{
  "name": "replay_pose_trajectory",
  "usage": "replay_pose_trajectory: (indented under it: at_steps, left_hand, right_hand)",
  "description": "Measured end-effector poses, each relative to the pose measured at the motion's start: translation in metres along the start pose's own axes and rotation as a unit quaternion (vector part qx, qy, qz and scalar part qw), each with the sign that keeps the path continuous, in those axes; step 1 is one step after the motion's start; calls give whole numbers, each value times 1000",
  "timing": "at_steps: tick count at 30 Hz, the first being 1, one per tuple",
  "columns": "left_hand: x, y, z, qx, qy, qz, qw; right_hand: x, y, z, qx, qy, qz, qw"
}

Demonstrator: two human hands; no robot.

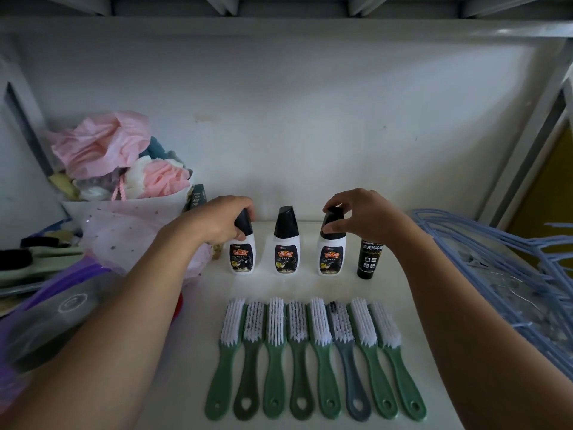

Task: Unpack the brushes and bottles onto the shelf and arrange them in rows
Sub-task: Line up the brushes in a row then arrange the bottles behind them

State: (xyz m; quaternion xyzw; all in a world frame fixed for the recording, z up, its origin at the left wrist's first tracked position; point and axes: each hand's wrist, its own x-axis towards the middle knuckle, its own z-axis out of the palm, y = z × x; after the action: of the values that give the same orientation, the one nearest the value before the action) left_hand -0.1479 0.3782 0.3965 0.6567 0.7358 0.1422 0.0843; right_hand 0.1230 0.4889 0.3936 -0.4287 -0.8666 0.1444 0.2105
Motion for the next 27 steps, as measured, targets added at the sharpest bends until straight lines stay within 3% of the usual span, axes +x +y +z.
replay_pose_trajectory:
  at_steps: [27]
  left_hand:
    - [3, -9, 0, -10, -26, 10, 1000]
  right_hand:
    - [2, 4, 0, 5, -20, -4, 1000]
